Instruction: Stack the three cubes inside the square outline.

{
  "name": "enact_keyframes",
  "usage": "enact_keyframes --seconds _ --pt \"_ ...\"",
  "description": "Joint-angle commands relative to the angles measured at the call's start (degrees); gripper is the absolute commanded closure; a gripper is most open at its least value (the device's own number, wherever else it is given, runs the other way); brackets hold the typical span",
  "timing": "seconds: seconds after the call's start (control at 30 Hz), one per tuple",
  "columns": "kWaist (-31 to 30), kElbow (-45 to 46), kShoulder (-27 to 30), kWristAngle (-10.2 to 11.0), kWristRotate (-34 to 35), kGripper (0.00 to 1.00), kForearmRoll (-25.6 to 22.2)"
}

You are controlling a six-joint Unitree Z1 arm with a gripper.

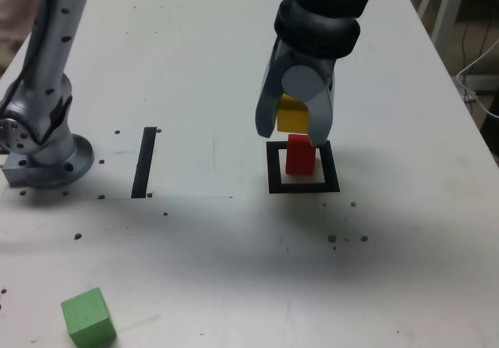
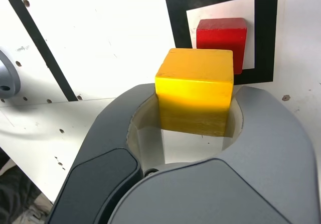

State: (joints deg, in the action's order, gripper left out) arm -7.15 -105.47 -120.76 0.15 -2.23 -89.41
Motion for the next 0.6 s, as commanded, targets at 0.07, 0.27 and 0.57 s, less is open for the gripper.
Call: enact_keyframes --seconds 0.07,0.27,0.57 --pt "0.12 -0.32 -0.98 -1.22 0.12 0.71 -0.76" --pt "0.30 -1.07 -1.69 -2.23 0.12 0.71 -0.69" --pt "1.65 -2.42 -3.40 -2.96 -0.70 0.71 -0.64"
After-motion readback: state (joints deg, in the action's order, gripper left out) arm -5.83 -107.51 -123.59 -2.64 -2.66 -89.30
